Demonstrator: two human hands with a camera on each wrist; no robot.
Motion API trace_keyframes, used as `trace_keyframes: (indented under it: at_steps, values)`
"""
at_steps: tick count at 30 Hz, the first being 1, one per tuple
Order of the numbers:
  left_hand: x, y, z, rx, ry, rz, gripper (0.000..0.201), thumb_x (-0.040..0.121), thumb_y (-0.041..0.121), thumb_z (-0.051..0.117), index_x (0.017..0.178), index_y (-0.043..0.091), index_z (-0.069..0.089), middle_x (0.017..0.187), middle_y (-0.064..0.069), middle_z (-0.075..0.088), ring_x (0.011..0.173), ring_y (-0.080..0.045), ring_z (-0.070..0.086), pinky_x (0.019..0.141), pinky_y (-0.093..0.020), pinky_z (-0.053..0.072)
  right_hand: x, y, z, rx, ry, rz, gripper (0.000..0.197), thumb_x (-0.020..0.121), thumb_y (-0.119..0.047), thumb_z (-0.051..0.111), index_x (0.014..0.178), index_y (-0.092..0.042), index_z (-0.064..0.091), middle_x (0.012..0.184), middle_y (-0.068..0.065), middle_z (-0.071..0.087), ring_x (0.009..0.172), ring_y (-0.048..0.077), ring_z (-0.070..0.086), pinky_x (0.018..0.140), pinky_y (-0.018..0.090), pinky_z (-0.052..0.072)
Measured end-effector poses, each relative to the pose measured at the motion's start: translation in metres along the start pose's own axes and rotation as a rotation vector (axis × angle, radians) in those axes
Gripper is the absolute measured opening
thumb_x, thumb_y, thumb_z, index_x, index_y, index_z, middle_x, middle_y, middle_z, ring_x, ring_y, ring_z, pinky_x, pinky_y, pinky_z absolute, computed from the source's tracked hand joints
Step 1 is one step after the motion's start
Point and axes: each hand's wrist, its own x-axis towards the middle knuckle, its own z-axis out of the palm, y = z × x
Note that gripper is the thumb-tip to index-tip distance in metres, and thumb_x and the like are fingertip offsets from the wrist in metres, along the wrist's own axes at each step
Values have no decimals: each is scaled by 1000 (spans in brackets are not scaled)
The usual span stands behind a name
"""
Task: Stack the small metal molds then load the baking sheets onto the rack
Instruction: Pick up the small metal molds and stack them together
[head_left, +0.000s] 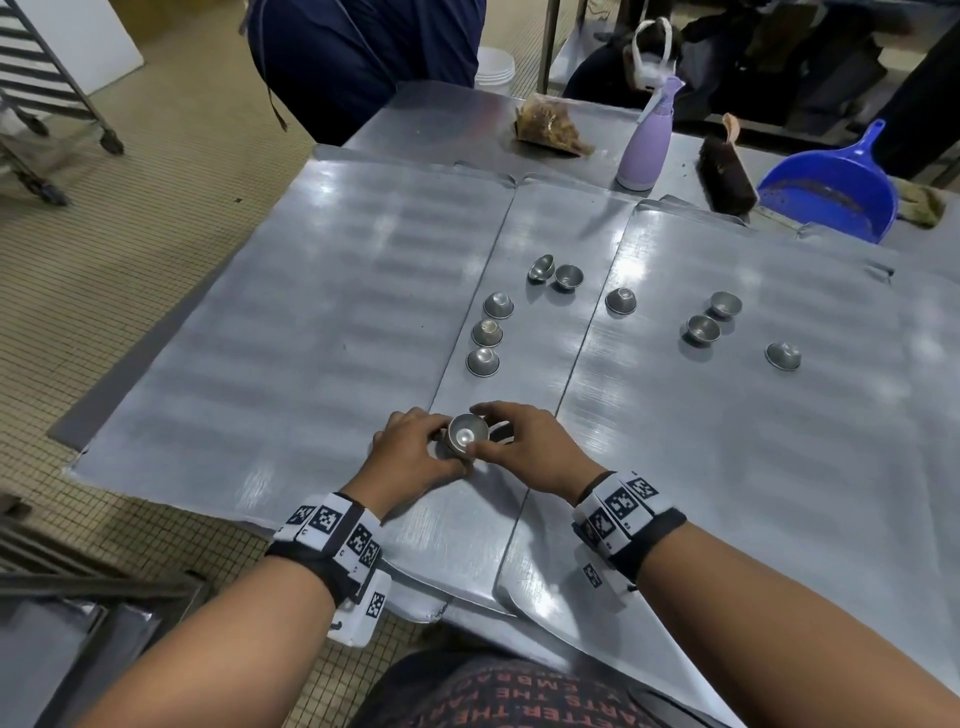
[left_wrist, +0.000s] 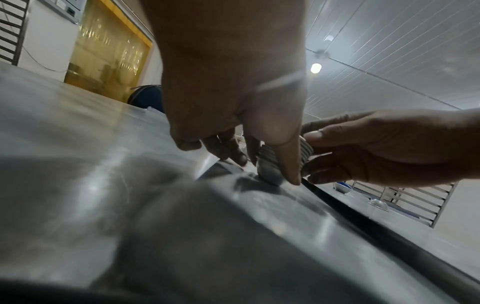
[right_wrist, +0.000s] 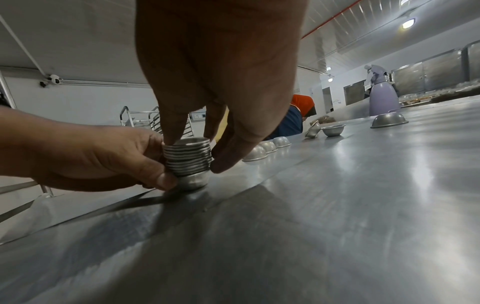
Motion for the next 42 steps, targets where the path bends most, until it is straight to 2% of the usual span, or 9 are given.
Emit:
trace_keyframes:
  at_steps: [5, 10, 14, 19, 23, 26, 32, 37, 42]
  values:
    - [9, -6, -9, -24, -131, 32, 51, 72, 40, 83, 121, 38, 68, 104, 14, 62, 107, -12, 58, 95, -46, 54, 8, 1, -8, -4, 2, 25, 44, 88, -39, 73, 129, -26, 65, 117, -10, 68, 97, 3, 67, 81, 13, 49]
    - [39, -7, -45, 41, -167, 34, 31, 91, 17, 69, 119, 28, 70, 91, 12, 70, 74, 4, 64, 73, -22, 48, 31, 5, -30, -30, 92, 72, 39, 89, -48, 72, 120, -26, 69, 109, -10, 70, 91, 4, 68, 81, 20, 52]
    - [66, 11, -59, 47, -85, 72, 24, 93, 29, 72, 117, 27, 70, 93, 9, 68, 83, -7, 64, 79, -25, 52, 60, 8, -52, -95, 187, 98, 33, 92, -37, 70, 117, -17, 71, 111, -4, 72, 90, 10, 67, 82, 21, 48]
    - [100, 31, -49, 22, -57, 133, 37, 87, 36, 78, 122, 27, 69, 102, 7, 67, 90, -9, 64, 86, -30, 54, 100, 16, -71, -183, 217, 124, 28, 92, -34, 68, 113, -17, 72, 111, -2, 73, 93, 13, 67, 87, 25, 48]
    - [119, 38, -37, 82, -65, 194, 50, 84, 37, 80, 131, 29, 65, 105, 9, 60, 87, -2, 57, 78, -26, 46, 122, 25, -79, -202, 212, 166, 27, 92, -35, 68, 113, -18, 71, 107, 0, 74, 98, 16, 68, 91, 31, 51]
    - [130, 36, -32, 166, -91, 199, 55, 83, 43, 78, 135, 33, 63, 106, 10, 54, 96, -12, 59, 81, -30, 48, 130, 30, -81, -200, 195, 197, 28, 91, -32, 68, 115, -18, 72, 105, 1, 74, 100, 19, 68, 93, 35, 51]
    - [133, 25, -33, 181, -98, 223, 39, 84, 37, 78, 118, 24, 65, 112, 9, 55, 90, -13, 57, 78, -29, 47, 139, 24, -77, -185, 138, 135, 35, 90, -28, 70, 125, -24, 67, 109, 2, 70, 94, 15, 63, 91, 31, 49]
    - [125, 12, -37, 154, -58, 225, 30, 83, 32, 79, 105, 22, 61, 101, 12, 56, 80, -8, 55, 69, -25, 41, 147, 13, -64, -337, 32, 76, 44, 88, -31, 70, 131, -26, 62, 109, 9, 65, 97, 27, 64, 89, 38, 49]
    - [118, 9, -38, 137, -75, 227, 51, 86, 27, 77, 134, 22, 60, 119, 7, 57, 89, -10, 54, 81, -25, 43, 146, 11, -51, -404, 90, 122, 38, 86, -33, 67, 123, -31, 62, 107, 4, 54, 99, 29, 60, 79, 31, 41]
